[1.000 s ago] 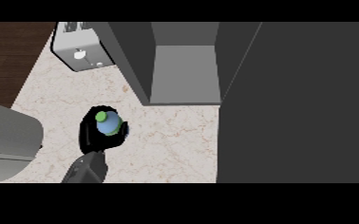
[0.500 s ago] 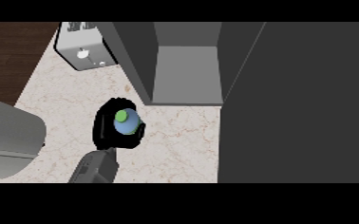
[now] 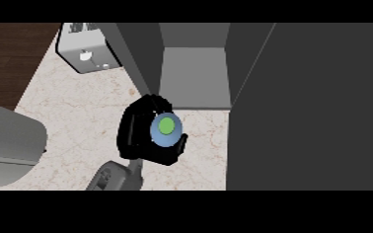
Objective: Pick up the bottled water, place it into the cabinet and close the cabinet
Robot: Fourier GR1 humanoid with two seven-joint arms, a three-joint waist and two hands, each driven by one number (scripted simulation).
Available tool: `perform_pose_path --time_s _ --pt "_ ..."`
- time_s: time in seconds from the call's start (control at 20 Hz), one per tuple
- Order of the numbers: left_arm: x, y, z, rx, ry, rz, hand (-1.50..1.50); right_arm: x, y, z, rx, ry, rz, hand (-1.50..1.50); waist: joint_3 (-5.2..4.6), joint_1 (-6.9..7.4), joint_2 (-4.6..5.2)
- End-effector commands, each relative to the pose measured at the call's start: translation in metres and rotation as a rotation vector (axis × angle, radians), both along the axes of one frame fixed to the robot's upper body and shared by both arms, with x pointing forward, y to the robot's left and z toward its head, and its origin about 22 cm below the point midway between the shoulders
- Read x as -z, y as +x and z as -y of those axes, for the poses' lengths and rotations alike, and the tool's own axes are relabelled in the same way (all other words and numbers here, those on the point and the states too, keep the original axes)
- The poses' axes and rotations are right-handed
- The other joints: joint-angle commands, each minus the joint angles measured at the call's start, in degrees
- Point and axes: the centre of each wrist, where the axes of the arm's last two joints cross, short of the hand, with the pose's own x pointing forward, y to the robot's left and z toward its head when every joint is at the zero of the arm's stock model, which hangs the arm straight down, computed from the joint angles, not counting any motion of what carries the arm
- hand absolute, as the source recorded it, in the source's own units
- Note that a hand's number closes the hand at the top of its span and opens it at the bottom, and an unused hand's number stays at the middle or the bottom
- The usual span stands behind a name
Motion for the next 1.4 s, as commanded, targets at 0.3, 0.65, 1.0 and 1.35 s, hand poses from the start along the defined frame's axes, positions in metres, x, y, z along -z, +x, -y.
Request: perform_pose_path --time_s 0.3,0.65,1.0,1.35 --pt "-0.071 -0.005 0.077 -0.059 0.060 0.008 1.50 -0.027 0.004 -0.010 -0.034 0.009 0.076 -1.50 -0.05 -1.61 0.35" --pt "-0.117 0.028 0.101 -0.158 0.115 0.024 1.50 -0.018 0.018 -0.007 -0.015 0.016 0.071 -1.50 -0.02 -1.13 0.48" --pt "-0.105 0.055 0.098 -0.220 0.189 -0.027 1.50 -0.023 0.011 0.011 0.000 -0.010 0.071 -1.50 -0.03 -1.17 0.42" --pt "-0.082 0.088 0.086 -0.232 0.240 -0.040 1.50 -0.031 0.012 0.003 -0.022 -0.009 0.055 -1.50 -0.09 -1.91 0.78"
